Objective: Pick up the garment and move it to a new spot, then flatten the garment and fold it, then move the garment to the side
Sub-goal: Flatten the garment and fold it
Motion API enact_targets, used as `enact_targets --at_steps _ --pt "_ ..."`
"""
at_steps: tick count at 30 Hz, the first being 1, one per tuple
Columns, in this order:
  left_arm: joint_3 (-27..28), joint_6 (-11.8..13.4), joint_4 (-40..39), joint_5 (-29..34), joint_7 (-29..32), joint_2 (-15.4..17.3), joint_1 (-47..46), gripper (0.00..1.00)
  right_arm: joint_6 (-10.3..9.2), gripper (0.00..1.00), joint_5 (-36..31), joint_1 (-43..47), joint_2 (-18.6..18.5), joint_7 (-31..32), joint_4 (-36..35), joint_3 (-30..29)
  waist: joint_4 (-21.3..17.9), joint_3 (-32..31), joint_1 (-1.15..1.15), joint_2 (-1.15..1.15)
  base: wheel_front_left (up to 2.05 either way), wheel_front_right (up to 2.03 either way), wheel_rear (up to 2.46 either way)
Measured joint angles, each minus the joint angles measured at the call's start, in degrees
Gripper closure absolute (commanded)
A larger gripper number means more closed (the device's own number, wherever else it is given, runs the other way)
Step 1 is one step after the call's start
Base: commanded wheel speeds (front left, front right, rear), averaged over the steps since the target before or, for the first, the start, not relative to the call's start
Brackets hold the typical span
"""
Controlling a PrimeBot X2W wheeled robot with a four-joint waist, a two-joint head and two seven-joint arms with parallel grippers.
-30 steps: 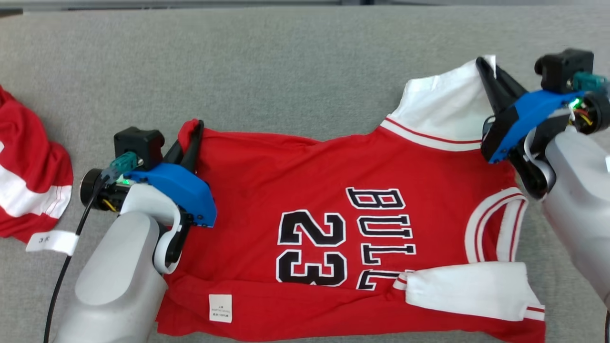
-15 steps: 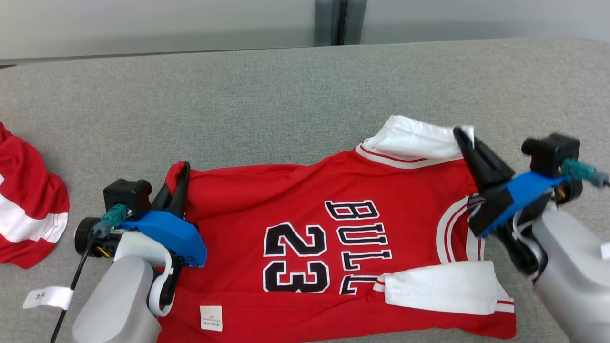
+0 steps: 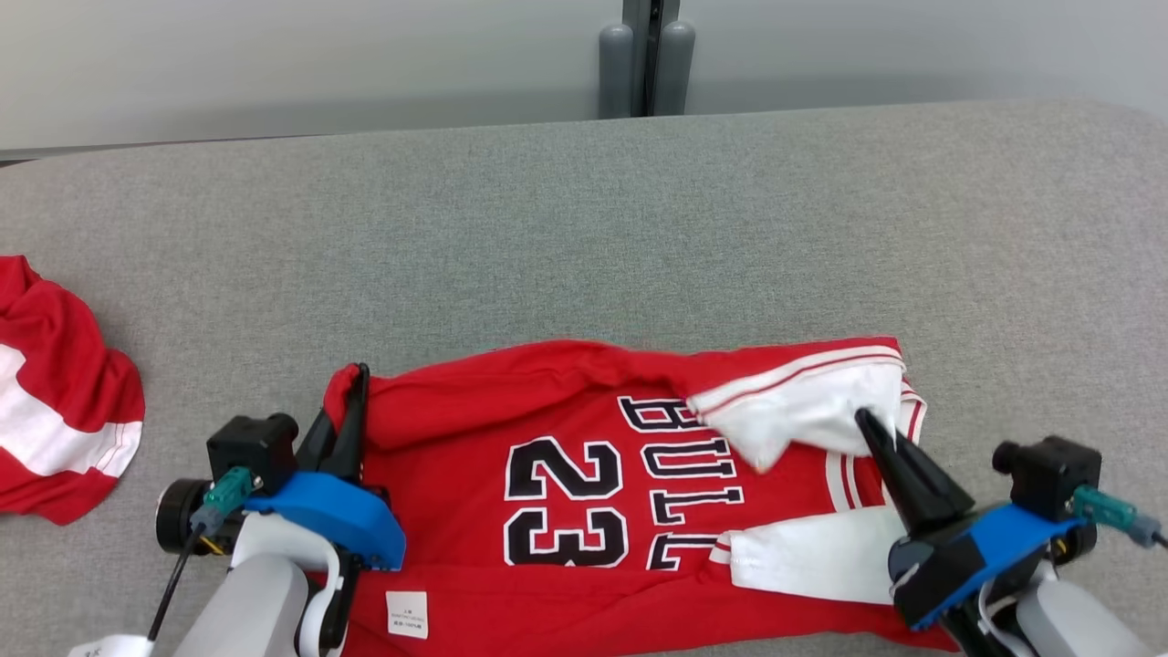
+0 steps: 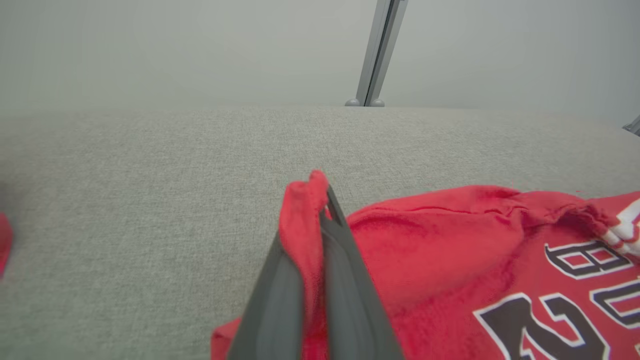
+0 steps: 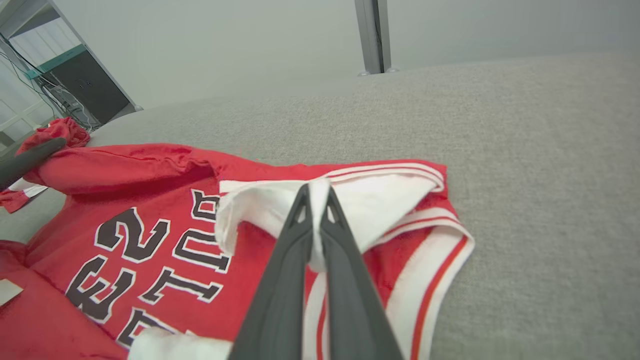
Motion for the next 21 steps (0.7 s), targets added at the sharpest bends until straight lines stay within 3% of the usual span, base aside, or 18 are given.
enact_targets --at_steps 12,21 --pt "0.8 0.7 -2.3 -0.6 -2.2 -0.1 4.9 1.0 0.0 1.0 -4.1 14.8 3.6 5.6 -14.8 -10.3 0.8 -1.1 0.0 0.0 0.0 0.0 0.0" --pt "2.2 1.2 -3.4 -0.9 -2.7 -0.8 9.3 1.0 0.0 1.0 -6.8 22.0 6.5 9.5 -20.7 -15.2 1.1 -1.7 0.0 0.0 0.0 0.0 0.0"
